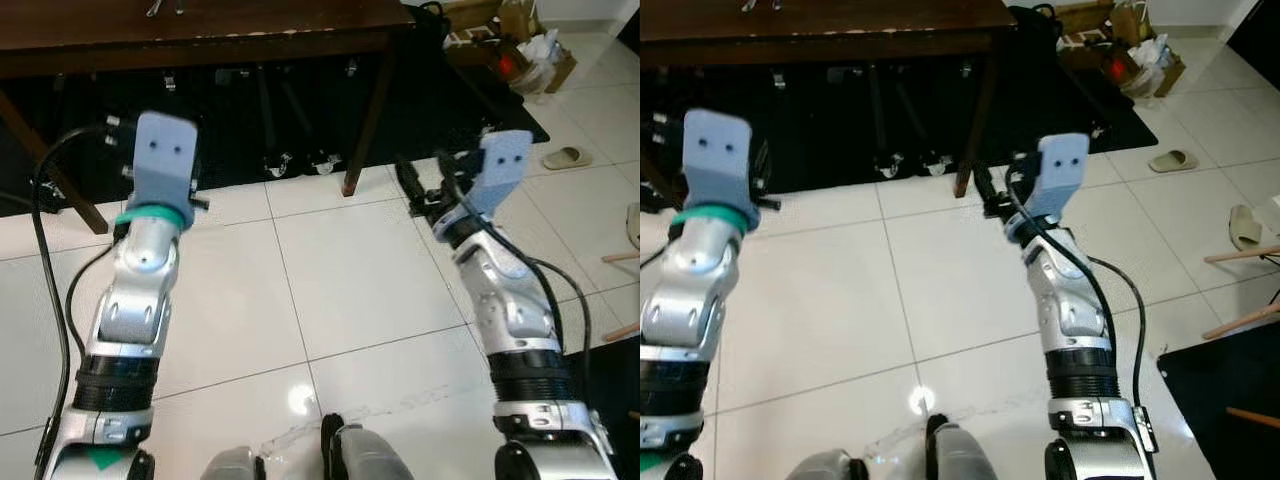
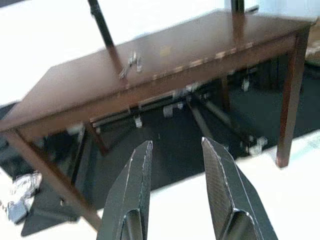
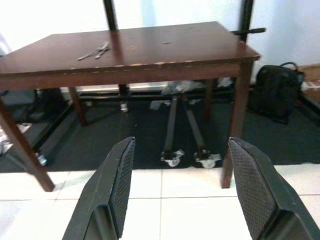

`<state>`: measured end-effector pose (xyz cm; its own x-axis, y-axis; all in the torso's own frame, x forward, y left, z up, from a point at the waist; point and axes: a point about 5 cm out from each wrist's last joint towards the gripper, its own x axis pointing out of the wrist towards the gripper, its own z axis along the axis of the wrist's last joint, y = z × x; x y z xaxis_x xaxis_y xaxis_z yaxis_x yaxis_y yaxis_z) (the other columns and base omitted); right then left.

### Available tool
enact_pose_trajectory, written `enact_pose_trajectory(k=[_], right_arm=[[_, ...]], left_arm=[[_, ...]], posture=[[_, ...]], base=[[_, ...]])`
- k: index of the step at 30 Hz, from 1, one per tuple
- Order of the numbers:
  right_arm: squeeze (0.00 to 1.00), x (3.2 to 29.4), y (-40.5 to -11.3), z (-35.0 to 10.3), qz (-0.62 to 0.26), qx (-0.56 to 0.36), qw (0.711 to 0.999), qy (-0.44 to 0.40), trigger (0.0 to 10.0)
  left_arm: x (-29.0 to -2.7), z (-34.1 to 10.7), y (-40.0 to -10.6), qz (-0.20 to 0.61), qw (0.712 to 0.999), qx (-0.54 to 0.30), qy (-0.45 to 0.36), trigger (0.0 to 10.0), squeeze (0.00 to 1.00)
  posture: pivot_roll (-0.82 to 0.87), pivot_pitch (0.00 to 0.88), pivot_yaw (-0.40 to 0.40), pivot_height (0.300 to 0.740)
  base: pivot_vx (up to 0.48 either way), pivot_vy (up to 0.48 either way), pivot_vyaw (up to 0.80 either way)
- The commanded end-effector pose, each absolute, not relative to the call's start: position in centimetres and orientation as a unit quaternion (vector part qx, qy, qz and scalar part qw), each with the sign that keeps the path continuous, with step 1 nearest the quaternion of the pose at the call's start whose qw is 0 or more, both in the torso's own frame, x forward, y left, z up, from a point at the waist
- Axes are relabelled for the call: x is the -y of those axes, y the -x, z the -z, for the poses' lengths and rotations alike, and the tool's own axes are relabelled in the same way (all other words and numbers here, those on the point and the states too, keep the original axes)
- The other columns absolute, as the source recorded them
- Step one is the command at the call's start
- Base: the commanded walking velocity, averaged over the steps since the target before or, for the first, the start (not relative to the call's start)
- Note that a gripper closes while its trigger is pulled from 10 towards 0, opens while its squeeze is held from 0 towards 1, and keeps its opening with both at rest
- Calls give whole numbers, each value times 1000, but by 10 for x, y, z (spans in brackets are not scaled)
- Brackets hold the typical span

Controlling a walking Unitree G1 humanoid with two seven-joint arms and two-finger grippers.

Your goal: Setting the table

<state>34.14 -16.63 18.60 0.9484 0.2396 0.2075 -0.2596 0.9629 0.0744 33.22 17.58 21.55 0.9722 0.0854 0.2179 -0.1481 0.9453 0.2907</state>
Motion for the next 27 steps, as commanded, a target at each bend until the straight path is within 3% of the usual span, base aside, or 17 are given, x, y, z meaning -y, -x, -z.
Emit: enact_pose_trajectory(k=[1,5,13,27], right_arm=[[0,170,-340,-180,-117,91,988,-53,10000],[0,171,-341,-184,-116,101,987,-51,10000],[0,173,-347,-191,-114,114,986,-52,10000],[0,174,-346,-192,-110,117,986,-53,10000]], left_arm=[[-179,-207,-332,-67,980,87,-166,10000,0],[-182,-211,-335,-90,978,88,-167,10000,0],[-187,-213,-338,-132,971,88,-178,10000,0],[-184,-215,-343,-137,971,91,-174,10000,0]], posture=[[127,70,-20,740],[123,59,-21,740],[118,64,-30,740],[90,63,-16,740]], base=[[0,0,0],[157,0,0],[480,0,0],[480,0,0]])
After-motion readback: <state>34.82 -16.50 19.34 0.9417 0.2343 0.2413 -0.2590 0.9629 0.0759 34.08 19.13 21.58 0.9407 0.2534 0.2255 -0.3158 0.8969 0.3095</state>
